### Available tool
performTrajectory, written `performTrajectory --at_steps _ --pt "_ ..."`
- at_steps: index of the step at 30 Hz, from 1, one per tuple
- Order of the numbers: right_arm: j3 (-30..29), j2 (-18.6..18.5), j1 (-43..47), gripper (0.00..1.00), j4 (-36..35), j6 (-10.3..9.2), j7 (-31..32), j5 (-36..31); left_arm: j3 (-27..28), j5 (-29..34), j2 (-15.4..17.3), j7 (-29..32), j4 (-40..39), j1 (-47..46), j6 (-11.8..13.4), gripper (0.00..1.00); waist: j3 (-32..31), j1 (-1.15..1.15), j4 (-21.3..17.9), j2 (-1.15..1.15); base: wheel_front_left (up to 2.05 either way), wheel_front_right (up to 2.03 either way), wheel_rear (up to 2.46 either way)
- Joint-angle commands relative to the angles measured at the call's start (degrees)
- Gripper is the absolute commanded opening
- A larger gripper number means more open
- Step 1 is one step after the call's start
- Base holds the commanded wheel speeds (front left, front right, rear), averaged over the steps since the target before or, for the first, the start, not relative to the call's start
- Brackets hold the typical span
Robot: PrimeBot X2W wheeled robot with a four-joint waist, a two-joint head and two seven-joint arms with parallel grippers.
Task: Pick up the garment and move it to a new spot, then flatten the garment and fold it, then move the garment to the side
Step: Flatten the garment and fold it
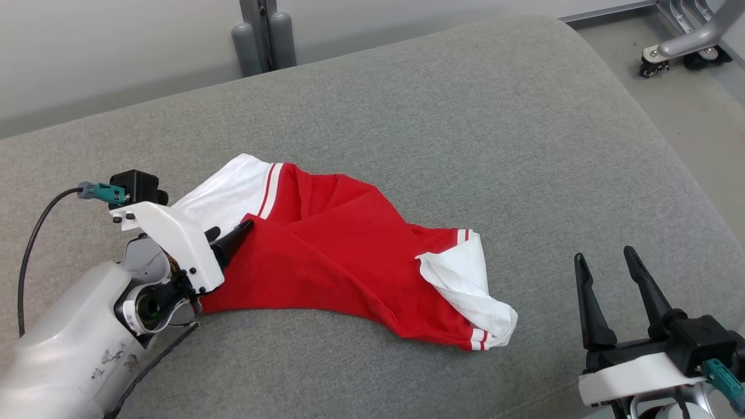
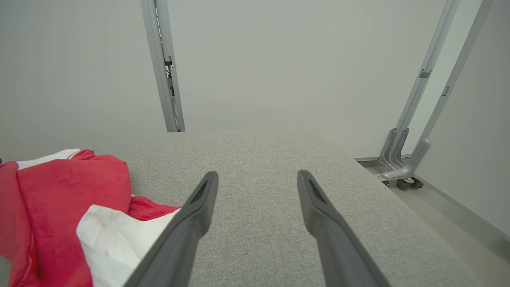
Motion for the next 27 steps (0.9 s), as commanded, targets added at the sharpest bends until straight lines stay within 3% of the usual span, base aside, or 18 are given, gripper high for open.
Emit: performTrajectory --at_steps 1,9,16,17,18,19,20,27 --pt "0.0 -0.3 -0.1 1.0 -0.1 -0.01 -0.3 -0.5 0.3 -0.8 0.1 0.5 1.3 -0.8 -0.8 1.0 0.2 0.0 -0.2 0.0 0.0 0.0 0.0" --pt "0.3 -0.3 0.0 1.0 -0.3 -0.01 -0.3 -0.6 2.1 -4.5 -1.7 2.8 5.3 -1.7 -5.6 1.0 0.8 0.0 -0.6 0.0 0.0 0.0 0.0" --pt "0.3 -0.3 -0.2 1.0 -0.2 -0.01 -0.3 -0.4 1.9 -5.0 -2.8 3.8 6.4 -2.0 -7.3 1.0 1.1 0.0 -0.3 0.0 0.0 0.0 0.0" --pt "0.3 -0.3 -0.3 1.0 -0.1 -0.01 -0.3 -0.4 1.9 -5.2 -2.9 4.0 6.4 -1.9 -7.6 0.47 1.1 0.0 -0.3 0.0 0.0 0.0 0.0" --pt "0.3 -0.3 -0.3 1.0 -0.1 -0.01 -0.3 -0.4 1.9 -5.2 -2.9 4.0 6.4 -1.9 -7.6 0.47 1.1 0.0 -0.3 0.0 0.0 0.0 0.0" --pt "0.4 -0.3 -0.3 1.0 -0.1 -0.01 -0.3 -0.3 1.9 -5.3 -3.0 4.3 6.2 -1.9 -7.9 0.07 1.1 0.0 -0.2 0.0 0.0 0.0 0.0" --pt "0.3 -0.3 -0.4 1.0 -0.1 -0.01 -0.3 -0.2 1.8 -5.4 -2.9 4.3 6.0 -1.9 -8.1 0.0 1.1 0.0 -0.2 0.0 0.0 0.0 0.0" --pt "-0.9 -0.3 0.3 1.0 0.0 -0.01 -0.3 -0.2 1.4 -3.0 -2.4 1.0 2.6 -2.6 -9.3 0.0 0.9 0.0 1.6 0.0 0.0 0.0 0.0"
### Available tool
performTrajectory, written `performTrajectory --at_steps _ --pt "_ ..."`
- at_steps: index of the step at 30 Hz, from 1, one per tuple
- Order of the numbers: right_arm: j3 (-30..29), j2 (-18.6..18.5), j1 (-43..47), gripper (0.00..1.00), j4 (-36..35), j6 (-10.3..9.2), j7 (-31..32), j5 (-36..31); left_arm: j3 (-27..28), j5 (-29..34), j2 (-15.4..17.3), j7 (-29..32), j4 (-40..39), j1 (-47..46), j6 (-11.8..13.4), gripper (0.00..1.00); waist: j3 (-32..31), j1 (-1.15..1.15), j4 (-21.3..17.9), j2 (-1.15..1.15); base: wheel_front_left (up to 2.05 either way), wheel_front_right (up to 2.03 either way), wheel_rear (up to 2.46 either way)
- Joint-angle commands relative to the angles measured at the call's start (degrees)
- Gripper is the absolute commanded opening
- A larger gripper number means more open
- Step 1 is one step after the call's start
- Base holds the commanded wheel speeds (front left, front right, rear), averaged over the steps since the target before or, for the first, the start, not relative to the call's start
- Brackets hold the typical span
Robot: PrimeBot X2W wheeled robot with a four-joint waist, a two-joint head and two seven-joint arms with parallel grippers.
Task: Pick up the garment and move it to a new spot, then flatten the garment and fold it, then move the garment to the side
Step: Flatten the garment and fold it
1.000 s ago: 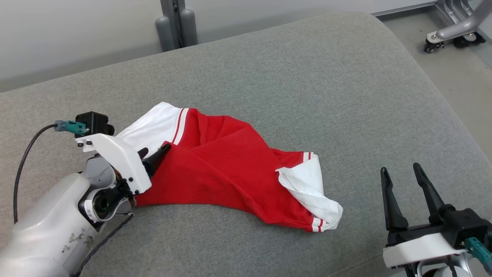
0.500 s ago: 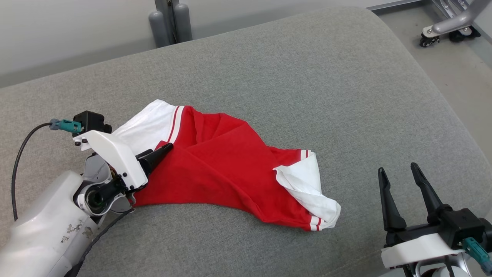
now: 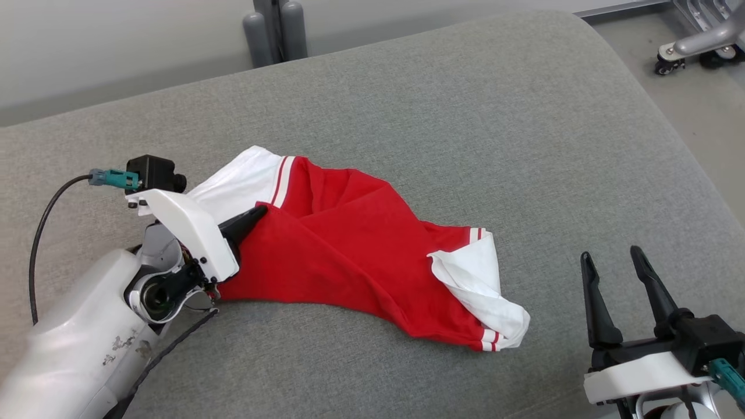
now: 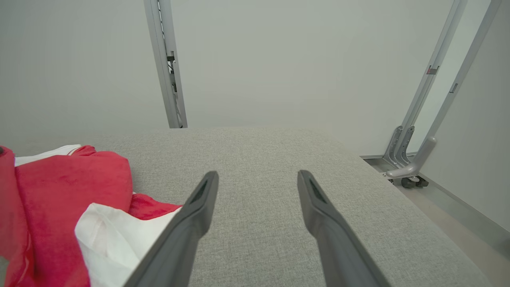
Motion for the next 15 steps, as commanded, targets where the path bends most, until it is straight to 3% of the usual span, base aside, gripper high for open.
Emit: performTrajectory --at_steps 1,5,9,15 --pt "-0.4 -0.4 0.6 1.0 -0.1 -0.01 -0.3 -0.2 -0.1 0.7 0.4 -0.7 -0.8 -0.7 -0.4 0.0 -0.3 0.0 0.7 0.0 0.0 0.0 0.0" --pt "-1.6 -0.4 1.7 1.0 -0.1 -0.01 -0.3 -0.7 -1.0 4.2 2.3 -6.2 -7.2 2.1 -0.4 0.0 -1.6 0.0 3.1 0.0 0.0 0.0 0.0" --pt "-2.9 -0.4 3.3 1.0 -0.5 -0.01 -0.3 -1.5 -1.6 6.4 6.8 -11.4 -17.6 9.3 -0.1 0.0 -3.2 0.0 6.2 0.0 0.0 0.0 0.0" --pt "-4.5 -0.4 4.6 1.0 -1.5 -0.01 -0.3 -2.9 -2.5 6.3 12.8 -17.3 -30.9 23.7 5.8 0.0 -3.7 0.0 11.6 0.0 0.0 0.0 0.0"
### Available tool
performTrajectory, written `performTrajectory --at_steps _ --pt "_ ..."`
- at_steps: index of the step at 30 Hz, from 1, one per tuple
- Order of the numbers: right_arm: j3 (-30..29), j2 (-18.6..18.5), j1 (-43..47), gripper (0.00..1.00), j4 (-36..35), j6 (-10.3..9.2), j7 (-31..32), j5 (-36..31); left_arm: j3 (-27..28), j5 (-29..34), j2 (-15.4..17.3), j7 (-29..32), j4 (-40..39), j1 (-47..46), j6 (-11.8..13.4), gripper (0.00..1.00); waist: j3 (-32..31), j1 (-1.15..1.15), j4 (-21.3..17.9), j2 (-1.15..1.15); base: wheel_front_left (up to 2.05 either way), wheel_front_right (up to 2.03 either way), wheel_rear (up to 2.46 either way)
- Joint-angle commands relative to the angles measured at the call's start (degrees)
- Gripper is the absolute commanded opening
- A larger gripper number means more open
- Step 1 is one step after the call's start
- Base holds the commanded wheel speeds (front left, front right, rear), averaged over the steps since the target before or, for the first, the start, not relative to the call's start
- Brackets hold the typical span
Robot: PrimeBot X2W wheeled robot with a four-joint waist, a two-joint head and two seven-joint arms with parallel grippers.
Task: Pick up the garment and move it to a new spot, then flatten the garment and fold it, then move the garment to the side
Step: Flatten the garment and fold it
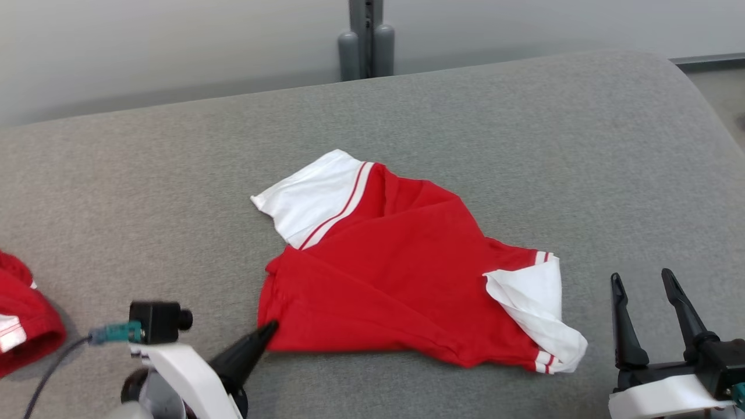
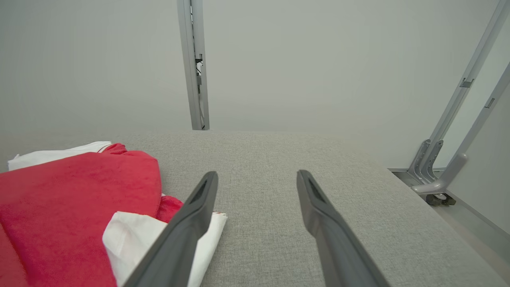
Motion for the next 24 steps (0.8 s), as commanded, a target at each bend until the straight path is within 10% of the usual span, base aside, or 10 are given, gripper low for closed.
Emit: performTrajectory --at_steps 1,13,14,15,16,24 --pt "-0.1 -0.3 0.2 1.0 -0.1 -0.01 -0.3 -0.4 0.1 -1.0 0.1 -0.9 -1.0 1.9 0.7 0.0 -0.3 0.0 2.8 0.0 0.0 0.0 0.0" --pt "0.1 -0.4 0.8 1.0 0.5 -0.01 -0.3 -1.8 1.4 -3.1 0.3 -10.0 -4.6 13.4 2.3 0.0 -1.3 0.0 8.5 0.0 0.0 0.0 0.0" --pt "0.2 -0.4 0.9 1.0 0.5 -0.01 -0.3 -1.8 1.7 -3.3 0.2 -10.6 -4.8 14.0 2.4 0.09 -1.4 0.0 8.6 0.0 0.0 0.0 0.0" --pt "0.3 -0.4 0.9 1.0 0.5 -0.01 -0.3 -1.8 1.9 -3.2 0.2 -11.3 -4.8 14.6 2.6 0.38 -1.4 0.0 8.7 0.0 0.0 0.0 0.0" --pt "0.3 -0.4 0.9 1.0 0.4 -0.01 -0.3 -1.7 2.0 -3.2 0.0 -11.8 -4.5 15.3 3.0 0.96 -1.4 0.0 8.7 0.0 0.0 0.0 0.0" --pt "0.1 -0.4 1.5 1.0 0.6 -0.01 -0.3 -1.2 0.5 -3.0 0.9 -11.1 -0.4 18.4 7.0 1.0 -2.0 0.0 8.1 0.0 0.0 0.0 0.0"
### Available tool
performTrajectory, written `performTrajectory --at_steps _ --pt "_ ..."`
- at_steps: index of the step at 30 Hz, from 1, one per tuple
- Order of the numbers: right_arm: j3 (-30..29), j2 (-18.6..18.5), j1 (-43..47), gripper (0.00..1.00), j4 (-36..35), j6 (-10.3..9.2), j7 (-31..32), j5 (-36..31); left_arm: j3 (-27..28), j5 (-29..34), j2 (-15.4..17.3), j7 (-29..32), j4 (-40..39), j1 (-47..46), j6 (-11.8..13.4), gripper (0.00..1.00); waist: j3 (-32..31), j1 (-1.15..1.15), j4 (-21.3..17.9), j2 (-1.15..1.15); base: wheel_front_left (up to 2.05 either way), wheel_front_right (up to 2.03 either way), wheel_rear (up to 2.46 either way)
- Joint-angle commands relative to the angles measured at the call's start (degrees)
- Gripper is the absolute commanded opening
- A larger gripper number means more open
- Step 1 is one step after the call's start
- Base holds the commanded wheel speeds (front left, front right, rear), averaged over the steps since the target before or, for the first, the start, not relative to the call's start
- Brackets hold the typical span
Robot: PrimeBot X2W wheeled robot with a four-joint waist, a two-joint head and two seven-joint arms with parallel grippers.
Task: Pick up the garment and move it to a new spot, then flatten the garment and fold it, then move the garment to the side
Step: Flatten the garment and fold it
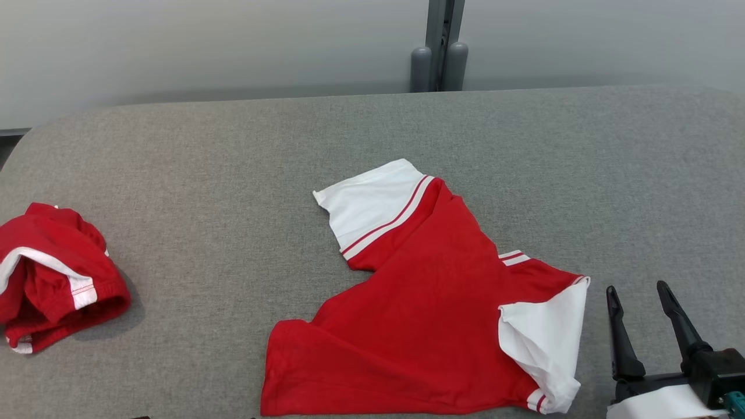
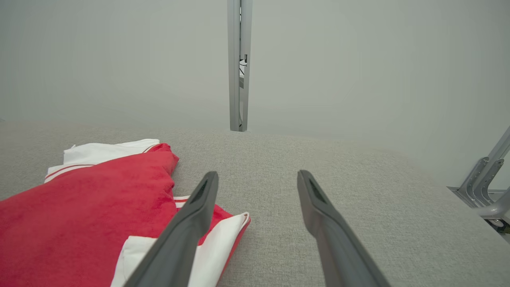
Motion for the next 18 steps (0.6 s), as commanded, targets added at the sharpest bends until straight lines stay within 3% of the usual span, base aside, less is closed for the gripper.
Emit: performTrajectory --at_steps 1,7,18 --pt "-0.2 -0.4 0.4 1.0 0.0 -0.01 -0.3 0.2 0.6 -0.2 0.3 -0.2 -0.2 0.1 0.5 1.0 -0.3 0.0 -0.3 0.0 0.0 0.0 0.0" --pt "0.0 -0.4 0.9 1.0 0.0 -0.01 -0.3 0.3 3.1 -0.1 1.2 -0.9 -3.2 -2.6 0.1 1.0 -1.1 0.0 -1.1 0.0 0.0 0.0 0.0" --pt "0.6 -0.4 0.8 1.0 0.1 -0.01 -0.3 0.8 1.9 -0.2 0.2 2.8 0.3 -5.7 -0.9 1.0 -1.7 0.0 -5.2 0.0 0.0 0.0 0.0"
